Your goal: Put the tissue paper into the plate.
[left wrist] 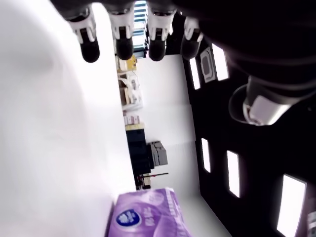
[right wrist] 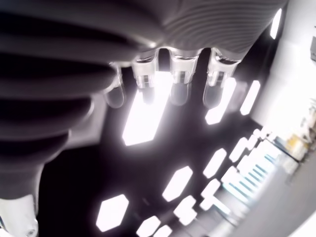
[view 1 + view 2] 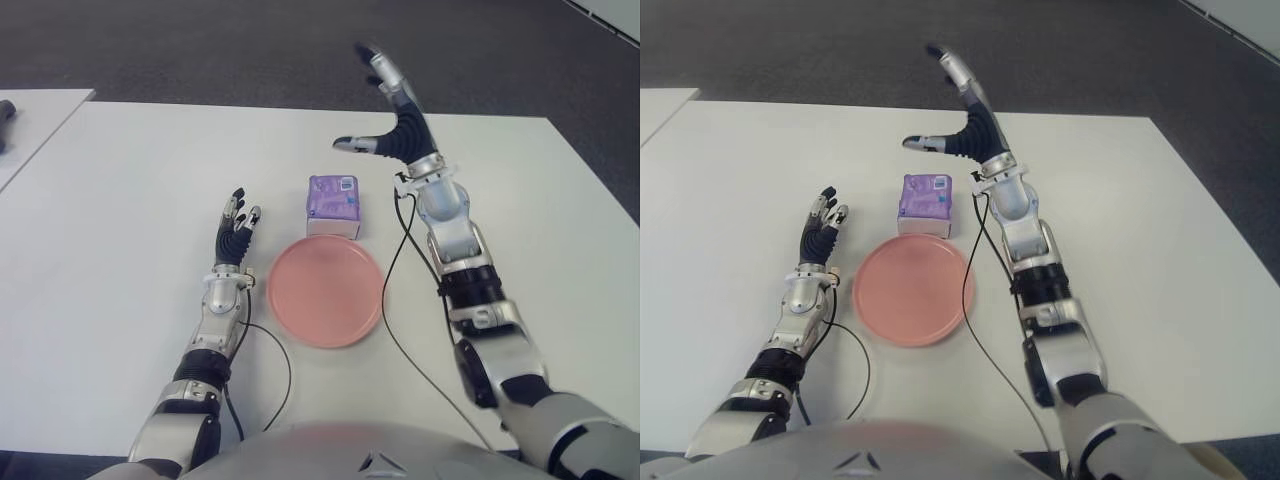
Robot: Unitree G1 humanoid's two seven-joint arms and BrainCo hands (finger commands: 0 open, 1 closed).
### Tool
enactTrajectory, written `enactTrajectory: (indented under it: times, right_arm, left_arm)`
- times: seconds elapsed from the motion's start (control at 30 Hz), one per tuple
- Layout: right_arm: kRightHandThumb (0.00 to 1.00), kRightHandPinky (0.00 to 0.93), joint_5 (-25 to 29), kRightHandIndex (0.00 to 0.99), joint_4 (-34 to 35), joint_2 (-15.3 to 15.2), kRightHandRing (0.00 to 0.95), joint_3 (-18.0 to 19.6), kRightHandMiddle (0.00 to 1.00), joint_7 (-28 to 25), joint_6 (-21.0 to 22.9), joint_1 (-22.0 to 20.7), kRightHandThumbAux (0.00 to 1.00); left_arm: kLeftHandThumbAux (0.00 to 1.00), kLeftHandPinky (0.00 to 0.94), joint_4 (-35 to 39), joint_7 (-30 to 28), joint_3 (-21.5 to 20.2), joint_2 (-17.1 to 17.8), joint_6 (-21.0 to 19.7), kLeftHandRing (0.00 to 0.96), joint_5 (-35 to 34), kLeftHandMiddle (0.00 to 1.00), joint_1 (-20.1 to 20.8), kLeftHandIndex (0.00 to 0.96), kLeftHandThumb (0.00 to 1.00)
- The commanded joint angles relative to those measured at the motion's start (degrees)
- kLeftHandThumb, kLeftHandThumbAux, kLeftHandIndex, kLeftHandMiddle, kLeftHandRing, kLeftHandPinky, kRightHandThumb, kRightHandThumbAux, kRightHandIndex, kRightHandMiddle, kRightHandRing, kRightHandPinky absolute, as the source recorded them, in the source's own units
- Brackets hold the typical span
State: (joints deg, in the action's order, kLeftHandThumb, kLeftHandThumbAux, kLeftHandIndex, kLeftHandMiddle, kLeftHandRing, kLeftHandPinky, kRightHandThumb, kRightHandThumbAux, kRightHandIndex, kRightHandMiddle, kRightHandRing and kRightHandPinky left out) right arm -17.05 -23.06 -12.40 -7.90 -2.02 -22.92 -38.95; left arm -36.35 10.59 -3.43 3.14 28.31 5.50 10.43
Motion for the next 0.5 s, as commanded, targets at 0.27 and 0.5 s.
enactTrajectory:
  times: [0.27,0.5]
  right_arm:
    - [0.175,0.010,-14.8,0.002,-28.5,-0.8,0.000,-12.1,0.001,6.6,-7.5,-11.9,0.557]
    - [0.120,0.005,-22.5,0.000,-37.6,-0.9,0.000,-19.2,0.004,14.4,-11.2,-13.9,0.519]
  left_arm:
    - [0.416,0.000,0.1,1.2,0.2,-0.9,-1.4,0.000,0.6,0.000,-0.1,0.000,0.000]
    - [0.423,0.000,0.1,0.8,0.2,-1.2,-0.3,0.000,0.4,0.000,-0.4,0.000,0.000]
